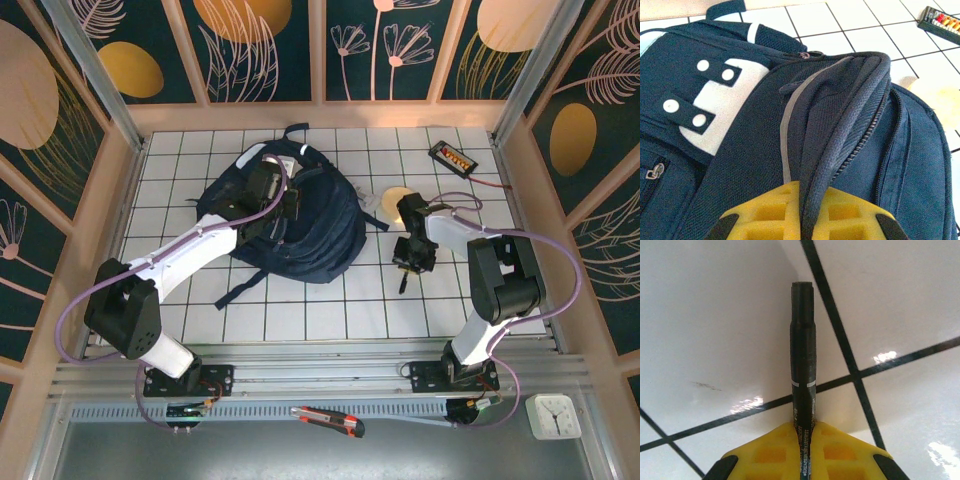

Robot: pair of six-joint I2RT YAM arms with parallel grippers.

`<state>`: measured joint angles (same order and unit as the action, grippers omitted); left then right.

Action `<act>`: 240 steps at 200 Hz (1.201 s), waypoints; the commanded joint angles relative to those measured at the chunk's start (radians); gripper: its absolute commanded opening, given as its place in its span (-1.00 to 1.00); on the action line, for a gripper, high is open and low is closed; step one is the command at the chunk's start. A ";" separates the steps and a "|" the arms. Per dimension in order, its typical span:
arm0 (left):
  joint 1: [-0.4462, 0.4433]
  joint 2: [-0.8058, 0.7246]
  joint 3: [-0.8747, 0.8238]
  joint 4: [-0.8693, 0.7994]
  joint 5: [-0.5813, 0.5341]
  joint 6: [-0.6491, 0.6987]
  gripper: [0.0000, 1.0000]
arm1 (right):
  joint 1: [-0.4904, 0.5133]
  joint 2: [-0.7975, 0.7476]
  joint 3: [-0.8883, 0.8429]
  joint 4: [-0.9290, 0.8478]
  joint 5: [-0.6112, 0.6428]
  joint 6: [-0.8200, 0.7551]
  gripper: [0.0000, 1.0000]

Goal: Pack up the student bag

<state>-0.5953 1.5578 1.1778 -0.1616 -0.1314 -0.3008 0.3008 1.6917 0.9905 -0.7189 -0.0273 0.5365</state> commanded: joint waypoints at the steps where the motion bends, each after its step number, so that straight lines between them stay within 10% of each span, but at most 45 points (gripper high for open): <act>1: 0.008 -0.048 -0.006 0.048 -0.002 -0.009 -1.00 | -0.001 -0.036 0.068 -0.021 -0.010 -0.006 -0.80; 96: 0.009 -0.051 0.010 0.060 0.031 -0.013 -1.00 | -0.027 -0.248 0.398 -0.045 -0.266 -0.010 -0.79; 163: 0.008 -0.058 0.041 0.054 0.063 -0.027 -1.00 | -0.011 -0.326 0.265 0.560 -0.612 0.307 -0.78; 240: 0.008 -0.058 0.073 0.060 0.078 -0.034 -1.00 | 0.124 -0.107 0.246 0.784 -0.610 0.407 -0.78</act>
<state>-0.5938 1.5452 1.1889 -0.1661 -0.0780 -0.3107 0.3908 1.5257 1.2247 -0.0380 -0.6155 0.9005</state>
